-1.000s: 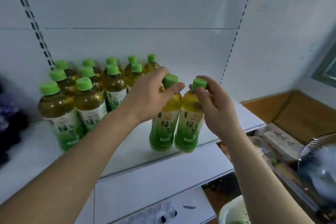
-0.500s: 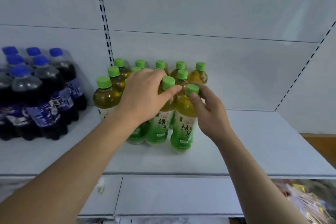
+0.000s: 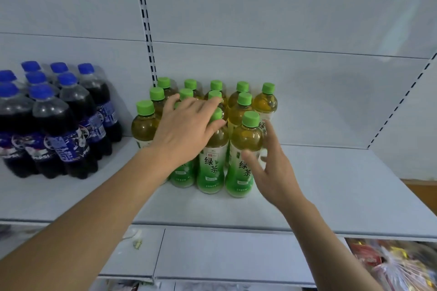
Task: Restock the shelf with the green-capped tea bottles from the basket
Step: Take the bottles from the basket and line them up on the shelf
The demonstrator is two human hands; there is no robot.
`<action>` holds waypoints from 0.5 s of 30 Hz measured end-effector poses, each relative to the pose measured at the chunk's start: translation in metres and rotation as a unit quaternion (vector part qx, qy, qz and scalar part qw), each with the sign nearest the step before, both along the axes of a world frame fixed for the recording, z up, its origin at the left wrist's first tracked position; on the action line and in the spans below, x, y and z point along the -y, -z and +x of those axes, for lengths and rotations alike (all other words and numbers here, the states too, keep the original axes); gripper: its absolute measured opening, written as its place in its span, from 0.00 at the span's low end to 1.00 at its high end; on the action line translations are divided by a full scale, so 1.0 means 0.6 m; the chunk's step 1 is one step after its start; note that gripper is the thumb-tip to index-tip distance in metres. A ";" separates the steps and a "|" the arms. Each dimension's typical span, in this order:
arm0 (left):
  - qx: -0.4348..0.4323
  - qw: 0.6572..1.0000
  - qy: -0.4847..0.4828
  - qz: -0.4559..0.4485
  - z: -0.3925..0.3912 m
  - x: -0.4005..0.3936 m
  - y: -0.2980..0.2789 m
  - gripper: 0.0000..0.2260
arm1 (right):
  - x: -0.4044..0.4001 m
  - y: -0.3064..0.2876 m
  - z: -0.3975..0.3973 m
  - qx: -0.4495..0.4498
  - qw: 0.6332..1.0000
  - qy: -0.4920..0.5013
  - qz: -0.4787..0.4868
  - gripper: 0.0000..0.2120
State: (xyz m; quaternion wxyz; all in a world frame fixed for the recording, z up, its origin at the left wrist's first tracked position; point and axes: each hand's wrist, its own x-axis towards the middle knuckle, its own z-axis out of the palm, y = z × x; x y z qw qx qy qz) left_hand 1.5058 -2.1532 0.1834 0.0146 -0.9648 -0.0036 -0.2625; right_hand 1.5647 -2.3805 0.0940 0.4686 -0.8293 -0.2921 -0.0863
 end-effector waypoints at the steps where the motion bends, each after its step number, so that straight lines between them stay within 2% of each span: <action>1: 0.002 1.000 0.013 0.012 -0.002 -0.002 0.003 0.28 | 0.009 0.023 -0.008 -0.003 1.000 0.006 -0.027 0.47; 4: -0.023 0.998 0.031 0.058 -0.009 -0.018 0.009 0.39 | 0.014 0.086 -0.035 -0.002 0.995 0.014 -0.102 0.55; 7: -0.050 0.992 0.041 0.106 -0.008 -0.031 0.011 0.53 | -0.001 0.111 -0.041 -0.001 0.993 0.041 -0.108 0.55; 15: -0.002 0.991 0.046 0.124 0.004 -0.026 0.019 0.52 | -0.023 0.118 -0.028 0.007 0.988 0.067 -0.141 0.55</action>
